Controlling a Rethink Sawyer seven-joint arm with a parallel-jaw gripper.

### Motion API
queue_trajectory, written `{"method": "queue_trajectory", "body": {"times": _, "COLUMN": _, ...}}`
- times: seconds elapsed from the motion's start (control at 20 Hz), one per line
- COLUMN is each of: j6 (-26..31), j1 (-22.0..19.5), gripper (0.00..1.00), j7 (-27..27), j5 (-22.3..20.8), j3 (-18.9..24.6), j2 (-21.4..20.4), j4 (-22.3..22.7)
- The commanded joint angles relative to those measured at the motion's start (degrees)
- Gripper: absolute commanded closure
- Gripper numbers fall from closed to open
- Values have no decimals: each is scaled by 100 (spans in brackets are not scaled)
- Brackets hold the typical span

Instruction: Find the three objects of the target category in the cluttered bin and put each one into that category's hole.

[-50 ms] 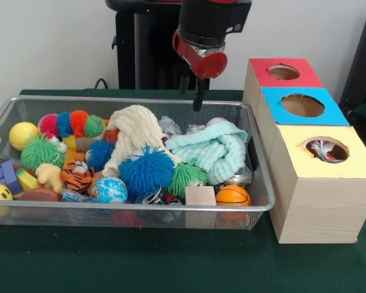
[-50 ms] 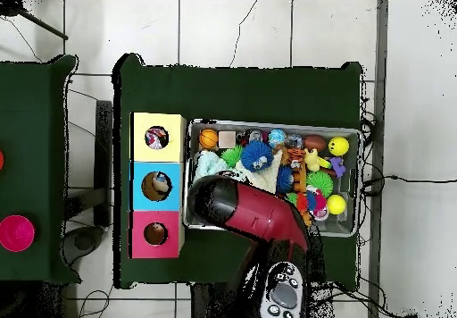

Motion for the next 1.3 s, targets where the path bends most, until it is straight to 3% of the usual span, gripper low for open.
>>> {"method": "queue_trajectory", "body": {"times": 0.05, "j6": -923, "j1": -625, "gripper": 0, "j7": -334, "j5": -532, "j3": 818, "j2": 453, "j4": 794}}
{"method": "queue_trajectory", "body": {"times": 0.5, "j6": -1332, "j1": -658, "gripper": 0, "j7": 54, "j5": -852, "j3": 915, "j2": 702, "j4": 905}}
{"method": "queue_trajectory", "body": {"times": 0.65, "j6": -1174, "j1": -666, "gripper": 0, "j7": 17, "j5": -902, "j3": 963, "j2": 712, "j4": 939}}
{"method": "queue_trajectory", "body": {"times": 1.1, "j6": -1008, "j1": -52, "gripper": 0, "j7": 629, "j5": -590, "j3": 905, "j2": 370, "j4": 1355}}
{"method": "queue_trajectory", "body": {"times": 1.3, "j6": -1522, "j1": -191, "gripper": 0, "j7": 547, "j5": -675, "j3": 973, "j2": 699, "j4": 1372}}
